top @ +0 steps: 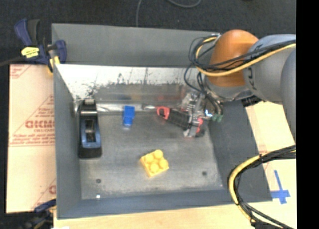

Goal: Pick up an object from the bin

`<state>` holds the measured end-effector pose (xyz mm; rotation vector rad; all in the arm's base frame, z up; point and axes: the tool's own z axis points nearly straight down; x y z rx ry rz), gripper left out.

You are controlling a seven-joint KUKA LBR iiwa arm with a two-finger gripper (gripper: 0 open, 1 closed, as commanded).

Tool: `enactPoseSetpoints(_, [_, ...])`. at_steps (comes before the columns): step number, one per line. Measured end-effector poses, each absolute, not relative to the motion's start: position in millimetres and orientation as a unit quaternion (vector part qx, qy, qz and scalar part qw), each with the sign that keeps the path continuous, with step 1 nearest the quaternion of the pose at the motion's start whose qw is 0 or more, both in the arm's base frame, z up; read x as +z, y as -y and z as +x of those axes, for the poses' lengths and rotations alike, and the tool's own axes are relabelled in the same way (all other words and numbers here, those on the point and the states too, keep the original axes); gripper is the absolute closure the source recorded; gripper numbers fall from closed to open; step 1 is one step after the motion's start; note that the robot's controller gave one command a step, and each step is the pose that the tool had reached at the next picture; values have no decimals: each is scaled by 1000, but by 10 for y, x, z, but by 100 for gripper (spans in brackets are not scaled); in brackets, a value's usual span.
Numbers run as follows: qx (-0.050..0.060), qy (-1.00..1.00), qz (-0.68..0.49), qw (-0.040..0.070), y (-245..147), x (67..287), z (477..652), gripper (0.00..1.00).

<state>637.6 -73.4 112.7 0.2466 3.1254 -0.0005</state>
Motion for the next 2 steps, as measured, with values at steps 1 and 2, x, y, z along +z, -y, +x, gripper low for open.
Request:
enactPoseSetpoints(1, [-1,-1000,11,2,664,730,6476,100])
enactPoseSetpoints(2, [-1,-1000,10,2,662,729,6476,100])
